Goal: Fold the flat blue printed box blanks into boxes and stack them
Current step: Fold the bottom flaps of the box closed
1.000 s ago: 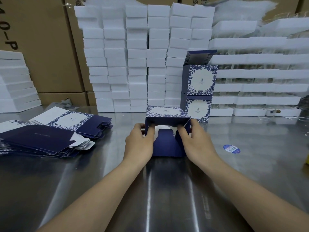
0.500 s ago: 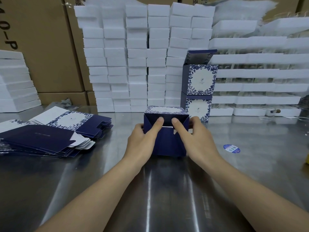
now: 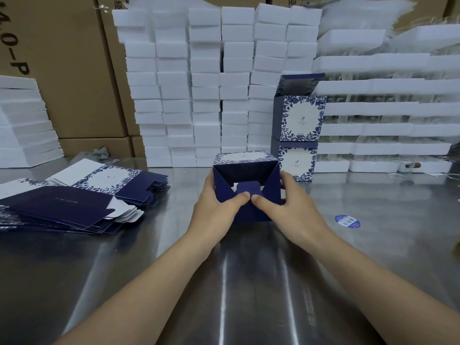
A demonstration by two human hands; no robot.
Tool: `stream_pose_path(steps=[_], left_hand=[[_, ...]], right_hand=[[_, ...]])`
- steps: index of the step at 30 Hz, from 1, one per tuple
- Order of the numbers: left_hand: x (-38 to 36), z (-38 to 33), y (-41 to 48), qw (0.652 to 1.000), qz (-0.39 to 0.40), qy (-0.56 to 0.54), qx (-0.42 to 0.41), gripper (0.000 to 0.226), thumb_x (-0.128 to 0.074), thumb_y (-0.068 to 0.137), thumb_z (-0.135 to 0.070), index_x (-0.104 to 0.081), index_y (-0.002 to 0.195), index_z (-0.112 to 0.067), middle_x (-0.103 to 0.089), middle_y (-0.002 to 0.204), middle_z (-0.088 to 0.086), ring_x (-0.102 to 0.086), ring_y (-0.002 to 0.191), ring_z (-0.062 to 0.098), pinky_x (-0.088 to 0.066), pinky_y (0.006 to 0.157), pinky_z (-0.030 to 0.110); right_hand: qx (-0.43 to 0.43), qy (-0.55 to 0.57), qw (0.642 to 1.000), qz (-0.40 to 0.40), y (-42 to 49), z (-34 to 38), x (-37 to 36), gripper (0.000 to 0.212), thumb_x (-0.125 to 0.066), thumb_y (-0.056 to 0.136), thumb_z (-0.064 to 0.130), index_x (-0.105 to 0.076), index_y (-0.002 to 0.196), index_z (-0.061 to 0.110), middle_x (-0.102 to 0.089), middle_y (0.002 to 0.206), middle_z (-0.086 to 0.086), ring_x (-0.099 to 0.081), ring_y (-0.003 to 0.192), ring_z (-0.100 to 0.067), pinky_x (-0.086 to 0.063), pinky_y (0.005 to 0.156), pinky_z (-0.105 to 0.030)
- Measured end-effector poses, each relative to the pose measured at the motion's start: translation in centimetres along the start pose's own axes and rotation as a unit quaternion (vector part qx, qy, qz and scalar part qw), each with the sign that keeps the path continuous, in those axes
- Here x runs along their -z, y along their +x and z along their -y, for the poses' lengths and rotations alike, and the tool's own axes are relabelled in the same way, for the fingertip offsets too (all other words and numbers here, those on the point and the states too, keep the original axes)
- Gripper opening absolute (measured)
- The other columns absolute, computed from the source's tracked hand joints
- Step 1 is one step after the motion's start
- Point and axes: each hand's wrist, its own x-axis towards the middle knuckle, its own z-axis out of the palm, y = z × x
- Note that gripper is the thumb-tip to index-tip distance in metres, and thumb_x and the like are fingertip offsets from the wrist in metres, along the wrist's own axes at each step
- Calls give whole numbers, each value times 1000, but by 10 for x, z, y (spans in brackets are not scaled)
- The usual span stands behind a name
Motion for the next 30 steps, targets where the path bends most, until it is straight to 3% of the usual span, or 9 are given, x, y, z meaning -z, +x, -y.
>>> stream_pose_path(steps=[7,13,16,21,25,30], left_hand=[[0,5,2,1000,-5,24,-9,58,-76,89,-20,-56,141,-35,-74,124,-11,-71,112,13,-60,95,36],[2,7,7,998,-31,58,-21,51,-76,93,-18,-58,138,-36,-74,118,-14,-71,106,10,-61,87,31],[2,7,6,997,-35,68,-22,51,-76,93,-18,-58,138,-36,-73,119,-15,-71,106,9,-61,89,31],[2,5,6,997,-36,69,-26,58,-78,92,-17,-56,143,-33,-72,123,-14,-69,111,9,-59,87,25],[2,5,4,996,-32,75,-37,66,-81,91,-19,-52,149,-31,-69,130,-10,-67,113,8,-56,75,10],[2,7,6,995,-27,77,-54,71,-83,91,-24,-49,152,-33,-69,130,-9,-66,112,5,-55,75,8]], right_hand=[[-6,46,999,14,0,-2,-2,63,-76,92,38,-45,146,44,-69,118,24,-60,103,15,-49,85,-17],[-1,55,998,-15,-1,0,-5,67,-81,88,39,-45,144,45,-68,115,26,-57,104,20,-51,87,-21],[-2,62,998,-19,-2,0,-4,66,-82,88,37,-46,142,45,-68,113,27,-58,105,18,-56,93,-29],[-12,73,997,-19,-1,0,-4,68,-82,88,37,-45,145,44,-69,119,21,-62,115,3,-59,97,-45],[-16,68,998,-7,0,-2,-5,63,-78,92,35,-45,145,42,-70,117,23,-62,111,6,-57,100,-42],[2,54,999,4,0,-4,-5,54,-73,96,32,-51,145,35,-71,119,21,-67,110,-3,-54,100,-38]])
